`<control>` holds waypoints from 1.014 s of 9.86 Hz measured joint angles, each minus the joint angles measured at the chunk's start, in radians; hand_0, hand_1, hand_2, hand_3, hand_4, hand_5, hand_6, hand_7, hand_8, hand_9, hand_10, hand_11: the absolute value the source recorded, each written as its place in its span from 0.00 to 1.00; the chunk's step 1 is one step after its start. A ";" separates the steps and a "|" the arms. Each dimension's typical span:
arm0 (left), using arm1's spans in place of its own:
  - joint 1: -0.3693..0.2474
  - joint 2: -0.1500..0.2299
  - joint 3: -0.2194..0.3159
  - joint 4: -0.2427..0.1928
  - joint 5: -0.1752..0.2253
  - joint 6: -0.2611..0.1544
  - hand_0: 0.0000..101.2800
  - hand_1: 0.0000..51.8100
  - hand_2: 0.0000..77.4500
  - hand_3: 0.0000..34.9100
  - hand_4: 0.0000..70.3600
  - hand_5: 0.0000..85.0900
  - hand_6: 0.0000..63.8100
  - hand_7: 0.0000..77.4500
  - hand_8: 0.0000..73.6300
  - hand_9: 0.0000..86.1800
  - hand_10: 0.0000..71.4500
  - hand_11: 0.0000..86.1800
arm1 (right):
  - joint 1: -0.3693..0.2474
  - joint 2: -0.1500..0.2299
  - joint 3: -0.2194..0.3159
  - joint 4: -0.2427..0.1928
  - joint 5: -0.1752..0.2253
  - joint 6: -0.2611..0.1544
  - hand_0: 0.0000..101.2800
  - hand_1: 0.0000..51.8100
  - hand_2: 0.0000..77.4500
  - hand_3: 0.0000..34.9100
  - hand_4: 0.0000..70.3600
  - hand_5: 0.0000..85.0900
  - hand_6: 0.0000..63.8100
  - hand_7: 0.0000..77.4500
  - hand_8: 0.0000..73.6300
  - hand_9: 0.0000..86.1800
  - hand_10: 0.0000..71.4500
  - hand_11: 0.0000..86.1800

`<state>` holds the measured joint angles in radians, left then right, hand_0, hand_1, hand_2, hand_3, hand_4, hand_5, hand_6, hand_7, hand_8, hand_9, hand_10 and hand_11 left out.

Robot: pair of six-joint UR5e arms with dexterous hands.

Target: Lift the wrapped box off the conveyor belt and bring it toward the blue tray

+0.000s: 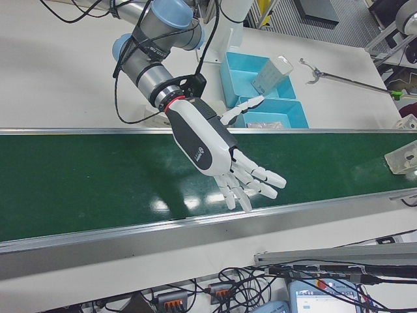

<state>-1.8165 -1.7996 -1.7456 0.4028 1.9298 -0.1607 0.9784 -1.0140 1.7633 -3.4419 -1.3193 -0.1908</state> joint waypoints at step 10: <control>0.000 0.000 0.000 0.000 0.000 0.000 0.00 0.00 0.01 0.00 0.00 0.01 0.00 0.01 0.01 0.00 0.00 0.00 | -0.006 0.000 0.000 0.000 0.001 0.000 0.39 0.16 0.15 0.86 0.10 0.19 0.00 0.15 0.00 0.02 0.07 0.09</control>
<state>-1.8165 -1.7996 -1.7456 0.4028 1.9298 -0.1607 0.9719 -1.0140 1.7629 -3.4423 -1.3187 -0.1912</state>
